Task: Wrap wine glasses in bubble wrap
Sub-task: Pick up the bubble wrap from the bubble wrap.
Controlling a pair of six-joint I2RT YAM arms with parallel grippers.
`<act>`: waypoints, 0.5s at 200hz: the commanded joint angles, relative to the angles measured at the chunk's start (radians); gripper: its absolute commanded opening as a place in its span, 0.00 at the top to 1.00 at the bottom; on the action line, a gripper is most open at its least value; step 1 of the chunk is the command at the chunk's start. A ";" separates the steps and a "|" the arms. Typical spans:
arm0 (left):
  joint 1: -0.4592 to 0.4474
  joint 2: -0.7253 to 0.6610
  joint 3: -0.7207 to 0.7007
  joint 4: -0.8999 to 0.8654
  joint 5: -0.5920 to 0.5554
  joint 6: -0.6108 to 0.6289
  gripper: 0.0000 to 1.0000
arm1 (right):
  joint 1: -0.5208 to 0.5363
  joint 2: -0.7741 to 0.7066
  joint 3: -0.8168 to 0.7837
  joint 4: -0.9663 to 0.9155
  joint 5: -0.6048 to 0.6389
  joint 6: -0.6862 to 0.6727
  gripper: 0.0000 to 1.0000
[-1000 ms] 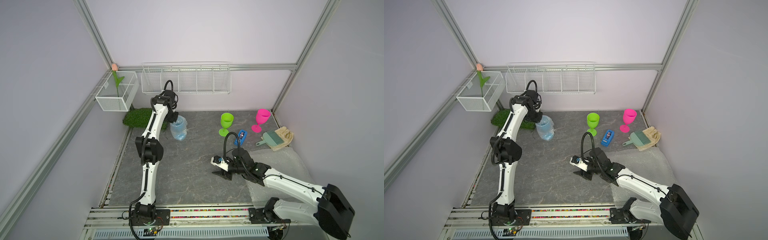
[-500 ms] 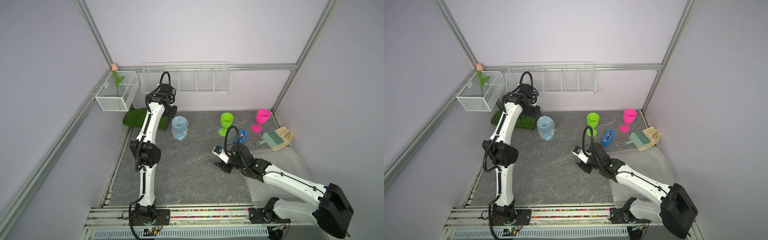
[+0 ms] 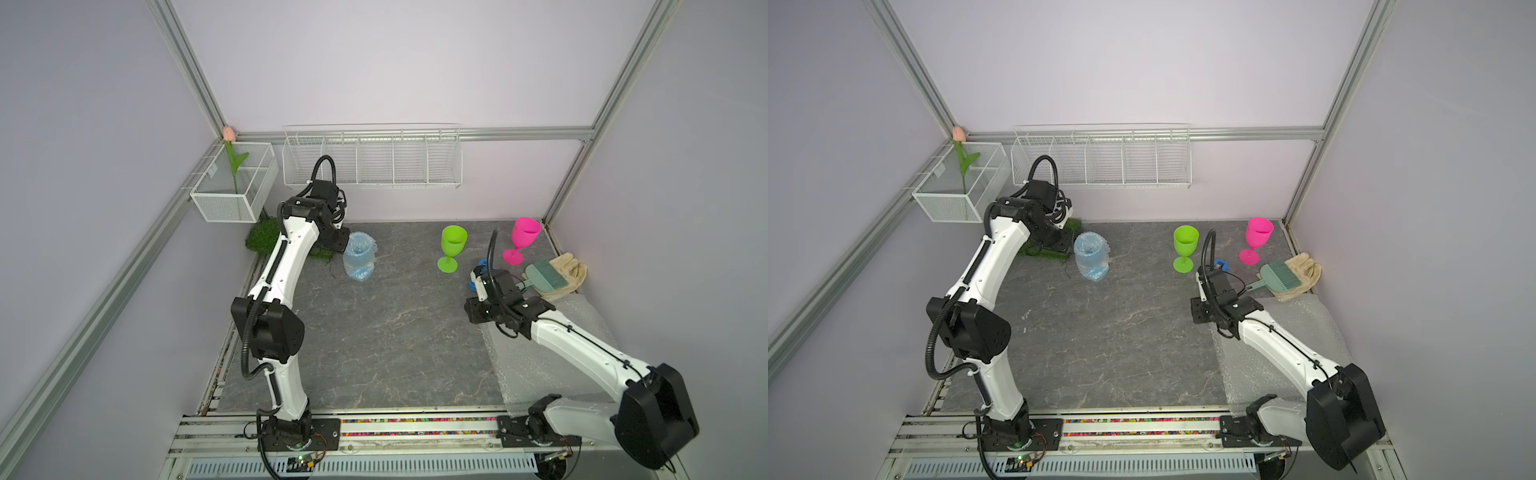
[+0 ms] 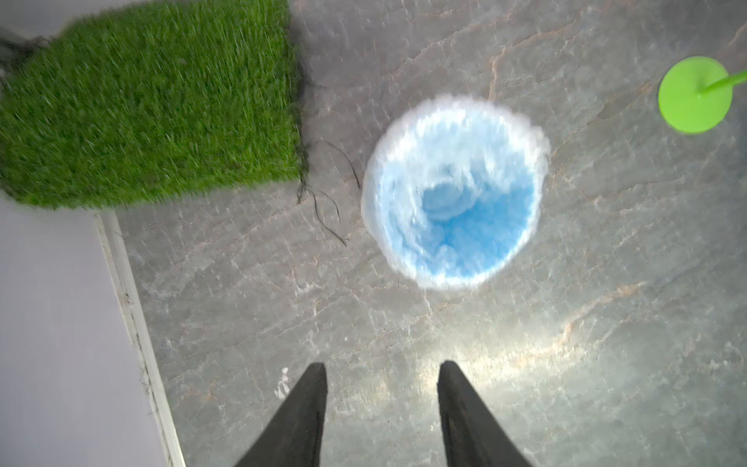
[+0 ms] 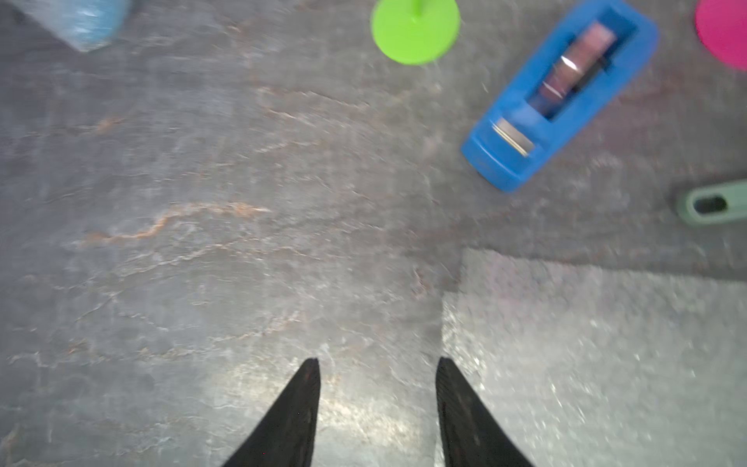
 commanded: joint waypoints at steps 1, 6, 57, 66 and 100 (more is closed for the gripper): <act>-0.004 -0.139 -0.155 0.103 0.012 -0.009 0.53 | -0.046 0.018 -0.001 -0.151 0.010 0.087 0.48; -0.004 -0.164 -0.193 0.118 0.010 -0.005 0.53 | -0.053 0.022 0.000 -0.167 0.018 0.086 0.48; -0.004 -0.388 -0.581 0.370 -0.039 0.011 0.52 | -0.112 0.152 -0.003 -0.224 0.075 0.106 0.47; -0.004 -0.399 -0.607 0.386 -0.040 0.010 0.52 | -0.117 0.173 -0.006 -0.216 0.064 0.105 0.49; -0.004 -0.391 -0.605 0.382 -0.065 0.019 0.52 | -0.117 0.228 -0.015 -0.184 0.054 0.116 0.62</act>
